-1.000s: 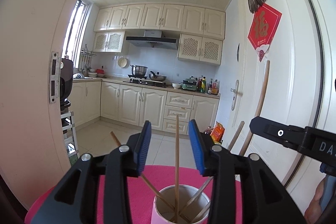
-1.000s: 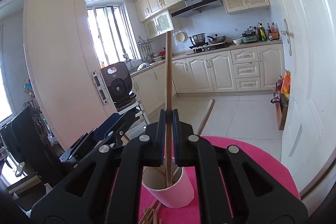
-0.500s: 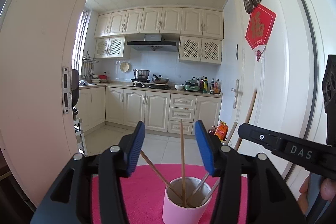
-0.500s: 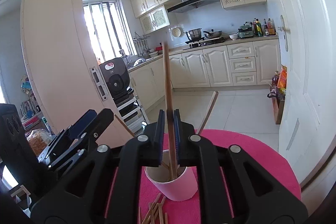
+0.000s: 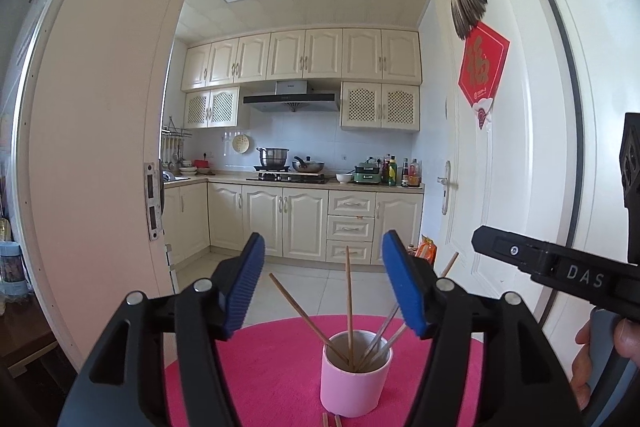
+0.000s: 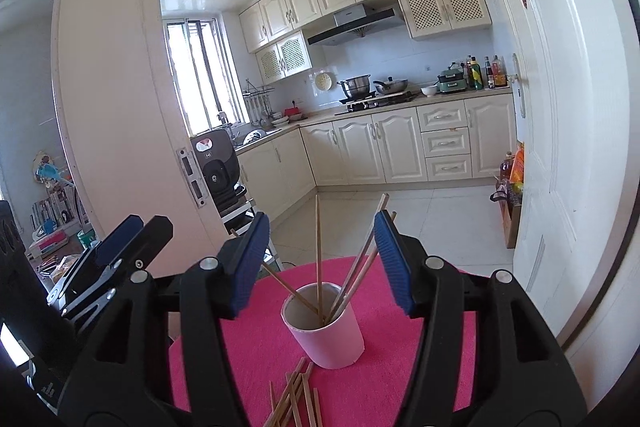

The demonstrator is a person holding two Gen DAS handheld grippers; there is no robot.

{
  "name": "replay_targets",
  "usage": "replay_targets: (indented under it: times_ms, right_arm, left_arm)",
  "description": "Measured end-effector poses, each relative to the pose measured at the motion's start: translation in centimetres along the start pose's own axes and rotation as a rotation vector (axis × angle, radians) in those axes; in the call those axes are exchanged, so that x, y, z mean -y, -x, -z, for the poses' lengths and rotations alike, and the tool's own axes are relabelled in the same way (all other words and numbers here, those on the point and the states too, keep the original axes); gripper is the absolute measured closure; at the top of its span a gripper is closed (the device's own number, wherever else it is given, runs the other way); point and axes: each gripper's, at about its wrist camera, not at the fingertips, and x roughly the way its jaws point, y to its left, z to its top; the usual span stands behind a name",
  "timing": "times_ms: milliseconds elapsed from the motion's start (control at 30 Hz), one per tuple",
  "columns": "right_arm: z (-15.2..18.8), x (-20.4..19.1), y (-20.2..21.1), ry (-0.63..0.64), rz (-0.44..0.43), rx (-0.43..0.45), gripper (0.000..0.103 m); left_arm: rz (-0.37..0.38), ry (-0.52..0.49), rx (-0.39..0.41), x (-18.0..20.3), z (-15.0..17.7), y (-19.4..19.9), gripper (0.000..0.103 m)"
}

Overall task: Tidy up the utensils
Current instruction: 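Lower both grippers to the pile and pinch one chopstick each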

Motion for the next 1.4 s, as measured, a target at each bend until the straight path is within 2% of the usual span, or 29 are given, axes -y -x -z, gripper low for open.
replay_targets:
  times_ms: [100,233,467,633,733,800,833,867,900,967,1000,1067,1200,1233,1267,1400]
  right_arm:
    - [0.4,0.1,1.0,0.008,0.009,-0.014,0.048]
    - [1.4,0.3,2.0,0.015,0.025,-0.053,0.048]
    - [4.2,0.5,1.8,0.046,0.050,-0.185,0.048]
    - [7.2,0.7,0.1,0.094,0.064,-0.353,0.048]
    - [9.1,0.9,-1.0,0.111,0.077,-0.434,0.048]
    - [10.2,1.1,-1.6,0.115,0.078,-0.481,0.048]
    - [10.7,1.2,-2.0,0.120,0.081,-0.506,0.048]
    - [11.3,1.2,-2.5,0.122,0.080,-0.540,0.048]
    - [11.8,1.3,-2.7,0.120,0.076,-0.561,0.049]
    - [12.7,1.2,-3.1,0.123,0.073,-0.599,0.049]
    - [13.2,1.2,-3.4,0.123,0.071,-0.622,0.049]
    - [13.8,1.1,-3.9,0.125,0.061,-0.657,0.053]
    - [14.7,1.1,-4.8,0.135,0.048,-0.721,0.062]
    - [14.9,1.2,-5.0,0.137,0.045,-0.736,0.066]
    - [15.1,1.2,-5.3,0.138,0.040,-0.752,0.068]
    - [16.1,1.0,-6.4,0.143,0.017,-0.821,0.070]
  left_arm:
    - [-0.010,-0.013,-0.048,0.1,0.1,0.7,0.041]
    - [-0.011,-0.015,-0.179,-0.1,1.1,0.7,0.041]
    - [0.031,0.007,-0.511,-1.1,5.8,-1.2,0.041]
    - [0.017,0.000,-0.799,-1.8,10.5,-3.1,0.041]
    - [0.027,0.048,-0.920,-2.7,13.4,-3.9,0.041]
    - [0.041,0.064,-0.960,-2.6,14.6,-4.1,0.043]
    - [0.055,0.067,-0.977,-2.4,15.1,-4.2,0.048]
    - [0.065,0.070,-0.998,-2.1,15.6,-4.4,0.060]
    - [0.074,0.073,-1.021,-1.9,16.1,-4.5,0.066]
    - [0.082,0.070,-1.051,-1.3,16.9,-5.0,0.068]
    - [0.079,0.064,-1.060,-1.0,17.1,-5.2,0.073]
    - [0.076,0.065,-1.085,-0.7,17.8,-5.7,0.079]
    - [0.076,0.078,-1.090,-0.4,18.1,-6.2,0.082]
    - [0.083,0.083,-1.089,-0.5,18.1,-6.0,0.085]
    - [0.094,0.091,-1.090,-0.5,18.1,-6.2,0.095]
    - [0.096,0.105,-1.090,-0.6,18.2,-6.4,0.096]
